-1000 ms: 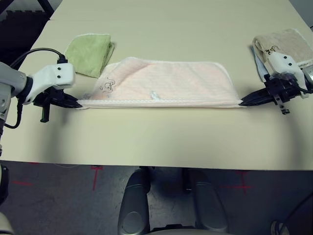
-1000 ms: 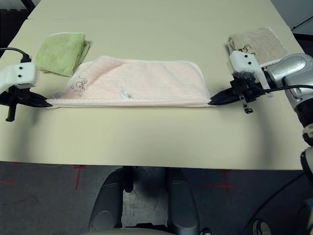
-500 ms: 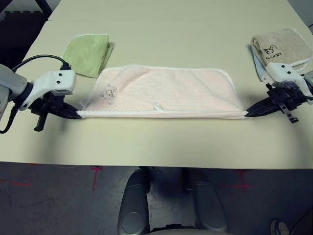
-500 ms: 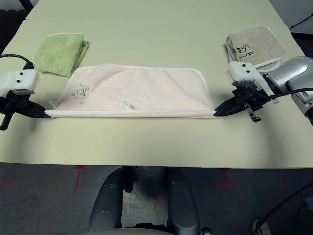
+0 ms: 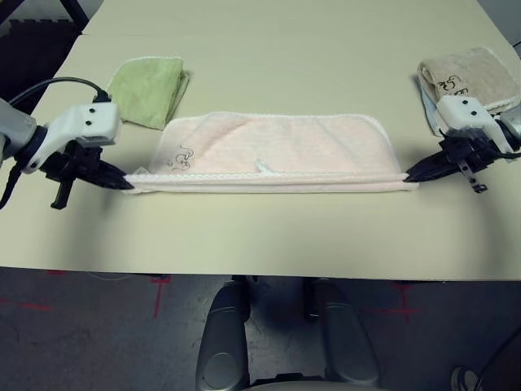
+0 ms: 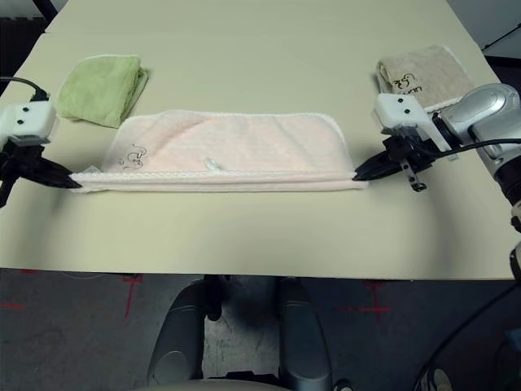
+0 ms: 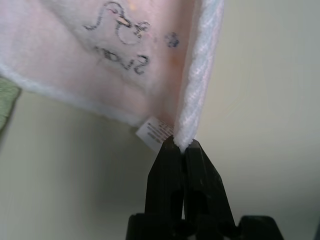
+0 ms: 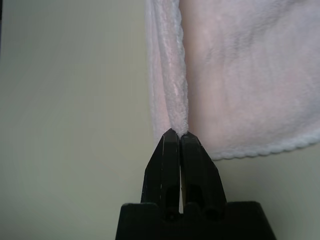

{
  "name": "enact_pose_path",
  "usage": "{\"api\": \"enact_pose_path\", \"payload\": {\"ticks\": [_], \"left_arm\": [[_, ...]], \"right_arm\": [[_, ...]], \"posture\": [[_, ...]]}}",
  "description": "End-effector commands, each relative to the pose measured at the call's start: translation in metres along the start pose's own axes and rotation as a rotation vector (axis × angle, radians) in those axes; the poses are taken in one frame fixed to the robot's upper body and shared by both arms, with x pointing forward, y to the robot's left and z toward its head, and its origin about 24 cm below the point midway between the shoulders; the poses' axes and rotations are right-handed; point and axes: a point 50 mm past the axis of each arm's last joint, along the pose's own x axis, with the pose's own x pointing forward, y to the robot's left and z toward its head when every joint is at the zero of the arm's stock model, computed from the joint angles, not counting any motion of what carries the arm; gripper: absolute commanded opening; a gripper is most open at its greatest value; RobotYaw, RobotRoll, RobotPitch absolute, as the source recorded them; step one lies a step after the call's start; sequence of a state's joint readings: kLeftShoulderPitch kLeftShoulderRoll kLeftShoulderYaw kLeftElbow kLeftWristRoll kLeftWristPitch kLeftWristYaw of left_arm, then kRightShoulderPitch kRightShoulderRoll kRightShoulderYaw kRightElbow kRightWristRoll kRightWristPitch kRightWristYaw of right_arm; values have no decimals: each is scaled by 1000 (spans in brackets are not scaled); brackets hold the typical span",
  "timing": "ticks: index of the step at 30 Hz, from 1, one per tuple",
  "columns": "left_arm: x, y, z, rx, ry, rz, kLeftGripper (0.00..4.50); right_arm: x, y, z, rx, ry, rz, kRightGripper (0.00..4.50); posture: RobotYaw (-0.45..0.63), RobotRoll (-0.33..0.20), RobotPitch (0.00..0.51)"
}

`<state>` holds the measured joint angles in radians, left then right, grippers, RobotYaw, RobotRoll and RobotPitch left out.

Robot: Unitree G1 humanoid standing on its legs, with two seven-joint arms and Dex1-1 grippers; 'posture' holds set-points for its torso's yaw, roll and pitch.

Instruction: Fold the towel and set it aside.

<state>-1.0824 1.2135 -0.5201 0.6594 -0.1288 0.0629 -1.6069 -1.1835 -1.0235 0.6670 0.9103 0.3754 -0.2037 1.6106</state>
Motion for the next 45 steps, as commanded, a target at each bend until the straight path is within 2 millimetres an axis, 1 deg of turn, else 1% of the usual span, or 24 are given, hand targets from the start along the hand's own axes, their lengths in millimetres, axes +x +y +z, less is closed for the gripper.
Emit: {"api": "enact_pose_path", "payload": {"ticks": [1, 4, 8, 14, 23, 30, 37, 41, 45], "left_arm": [[-14, 7, -12, -62, 48, 74, 16], [-13, 15, -9, -60, 37, 113, 16], [-7, 27, -2, -41, 3, 219, 16], [-1, 36, 5, -19, -11, 261, 16], [3, 42, 17, -1, -52, 285, 16], [6, 46, 23, 9, -84, 324, 16], [7, 47, 26, 10, -92, 334, 16], [7, 50, 28, 11, -92, 369, 16], [9, 52, 26, 4, -73, 404, 16]], "right_arm": [[-11, 1, -16, 71, 56, -51, 0], [-8, -5, -13, 70, 36, -83, 0], [-2, -11, -15, 56, 93, -147, 0], [5, -15, -17, 38, 128, -191, 0], [9, -18, -20, 28, 105, -256, 0], [7, -18, -23, 38, 88, -304, 0], [6, -21, -21, 21, 91, -344, 0], [7, -21, -21, 15, 95, -352, 0], [11, -26, -17, -5, 101, -399, 0]], "posture": [[-76, 0, 240], [-77, 0, 241], [-73, 0, 241], [-74, 0, 244], [-59, 0, 239], [-66, 0, 241], [-76, 0, 242], [-77, 0, 243], [-81, 0, 243]]}}
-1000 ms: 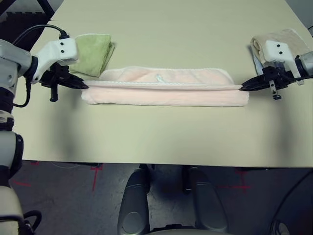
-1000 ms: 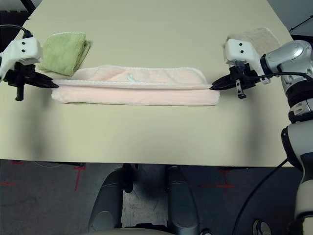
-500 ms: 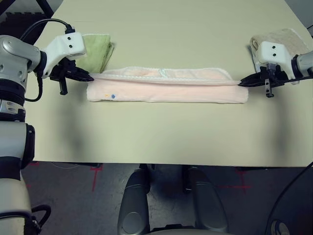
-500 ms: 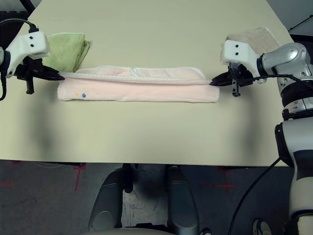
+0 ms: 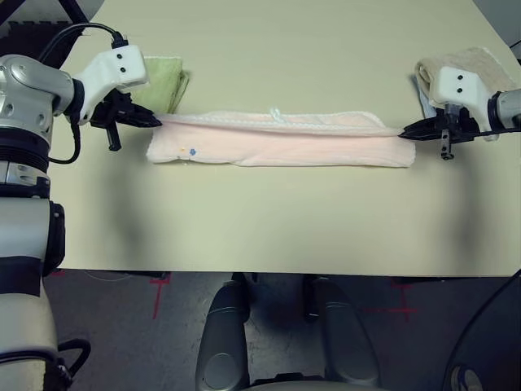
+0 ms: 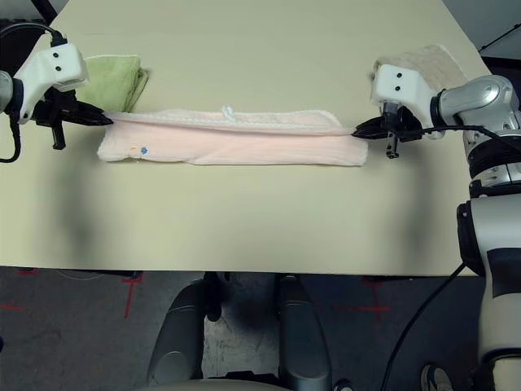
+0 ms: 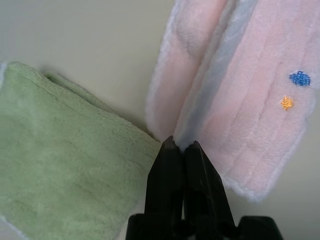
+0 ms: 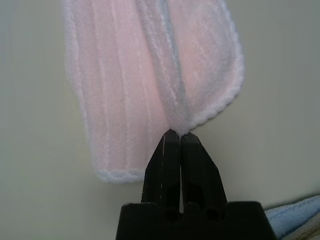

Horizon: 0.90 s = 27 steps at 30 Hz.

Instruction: Fold the towel and set it aside.

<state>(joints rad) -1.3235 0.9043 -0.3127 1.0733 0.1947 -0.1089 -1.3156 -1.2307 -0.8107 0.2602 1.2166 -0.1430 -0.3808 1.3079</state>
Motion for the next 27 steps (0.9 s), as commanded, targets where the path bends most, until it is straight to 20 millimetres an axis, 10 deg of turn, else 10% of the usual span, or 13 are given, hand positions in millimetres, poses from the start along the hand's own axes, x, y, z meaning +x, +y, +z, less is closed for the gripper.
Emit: {"api": "enact_pose_path", "payload": {"ticks": [1, 27], "left_arm": [[-3, 2, -8, -24, 39, 41, 16], [7, -2, -24, -66, 82, 92, 16]], "right_arm": [[-1, -1, -5, 11, 32, -41, 0], [27, -16, 26, -28, -23, -216, 0]], "posture": [[-81, 0, 244], [-85, 0, 241]]}}
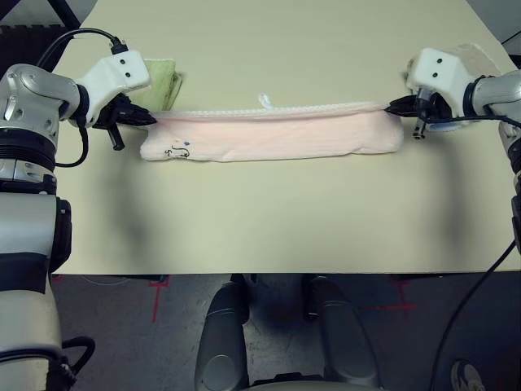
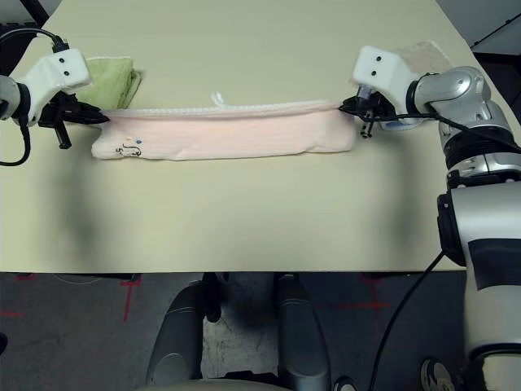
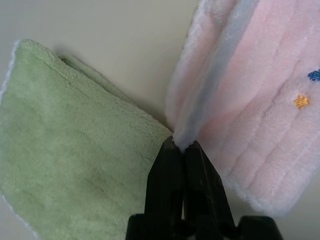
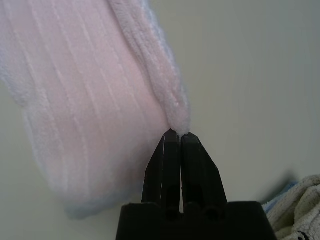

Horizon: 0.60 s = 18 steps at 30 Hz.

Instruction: Fold the towel and set it aside.

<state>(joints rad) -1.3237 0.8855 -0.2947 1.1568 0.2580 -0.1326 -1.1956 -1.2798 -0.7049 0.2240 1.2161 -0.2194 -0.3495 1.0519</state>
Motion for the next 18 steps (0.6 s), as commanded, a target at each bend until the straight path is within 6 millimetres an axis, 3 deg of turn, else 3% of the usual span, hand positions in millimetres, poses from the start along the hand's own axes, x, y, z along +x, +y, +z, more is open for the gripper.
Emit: {"api": "enact_pose_path", "payload": {"ticks": [1, 6, 7, 10, 18], "left_arm": [[2, -3, -11, -29, 34, 3, 16], [6, -6, -14, -22, 47, 13, 16], [7, -6, -14, -16, 50, 23, 235], [8, -6, -13, -19, 28, 37, 1083], [-14, 6, -14, 7, 26, 107, 4101]], "right_arm": [[3, 2, -3, 4, 28, -6, 0], [8, 6, -7, 8, 58, -7, 0], [8, 7, -8, 17, 60, -10, 0], [8, 8, -8, 29, 47, 2, 818], [-9, 1, -11, 61, 12, 9, 3770]], "posture": [[-85, 0, 240], [-83, 0, 237], [-83, 0, 237], [-82, 0, 236], [-87, 0, 235]]}}
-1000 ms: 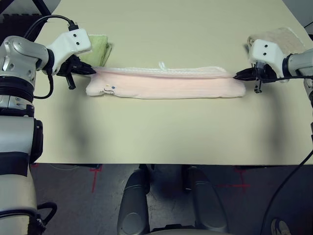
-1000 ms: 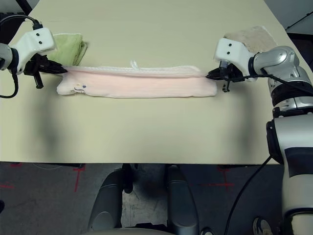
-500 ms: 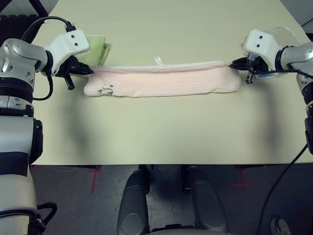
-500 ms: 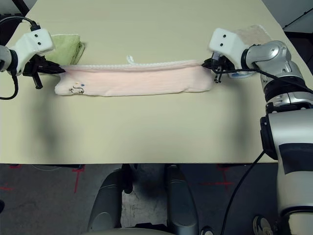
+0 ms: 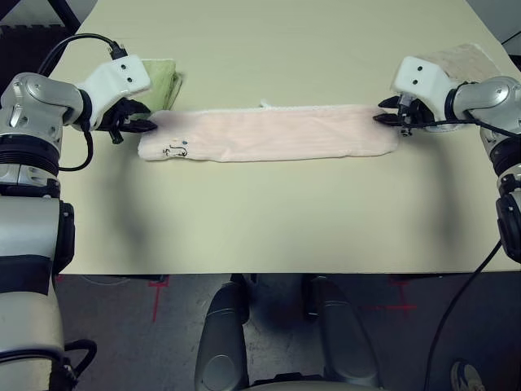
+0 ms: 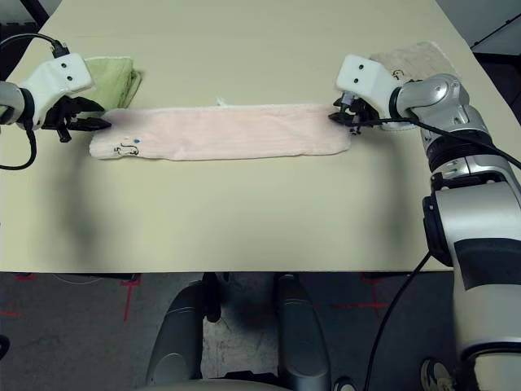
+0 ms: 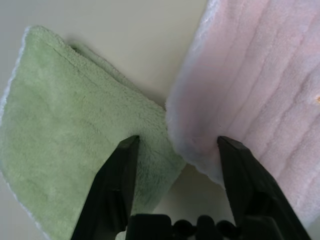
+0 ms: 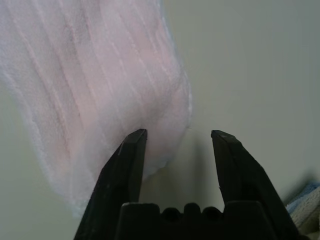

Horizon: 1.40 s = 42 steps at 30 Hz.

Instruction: Fold the towel and set it aside.

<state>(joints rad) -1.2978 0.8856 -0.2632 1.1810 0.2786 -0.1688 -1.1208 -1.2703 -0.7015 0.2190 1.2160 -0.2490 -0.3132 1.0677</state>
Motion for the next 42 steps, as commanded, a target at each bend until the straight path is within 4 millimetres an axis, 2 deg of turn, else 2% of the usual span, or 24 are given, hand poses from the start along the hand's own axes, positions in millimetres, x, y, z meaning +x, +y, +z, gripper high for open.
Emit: {"api": "enact_pose_path", "payload": {"ticks": [1, 2, 5, 9, 12, 16, 19, 23, 28, 36, 42], "left_arm": [[-20, 10, -6, 18, 27, 47, 4498], [-24, 12, -6, 18, 26, 48, 4500], [-34, 17, 1, -18, -33, 38, 4500], [-35, 15, 19, -190, -315, -84, 4500], [-30, 5, 26, -253, -481, -183, 4500], [-21, -14, 26, -268, -615, -271, 4500], [-14, -30, 22, -252, -649, -294, 4500], [-7, -50, 21, -220, -685, -276, 4500], [1, -74, 15, -224, -687, -291, 4500], [6, -87, 13, -221, -693, -274, 4500], [9, -93, 12, -232, -690, -290, 4500]], "right_arm": [[-12, -4, -4, 45, -54, -32, 4237], [-14, -7, 0, 61, -111, -54, 4473], [-20, -13, 10, 140, -300, -103, 4473], [-20, -10, 15, 318, -506, -15, 4473], [-17, 1, 12, 430, -580, 98, 4473], [-14, 11, 3, 625, -645, 140, 4473], [-14, 18, -3, 726, -654, 135, 4473], [-14, 26, -10, 776, -639, 120, 4473], [-14, 33, -8, 895, -676, 131, 4473], [-33, 39, -16, 1157, -702, 177, 4473], [-45, 57, -18, 1218, -669, 267, 4473]], "posture": [[-87, 0, 235], [-87, 0, 235], [-82, 0, 235], [-69, 0, 237], [-58, 0, 238], [-50, 0, 240], [-49, 0, 242], [-50, 0, 246], [-59, 0, 249], [-78, 0, 251], [-108, 0, 249]]}}
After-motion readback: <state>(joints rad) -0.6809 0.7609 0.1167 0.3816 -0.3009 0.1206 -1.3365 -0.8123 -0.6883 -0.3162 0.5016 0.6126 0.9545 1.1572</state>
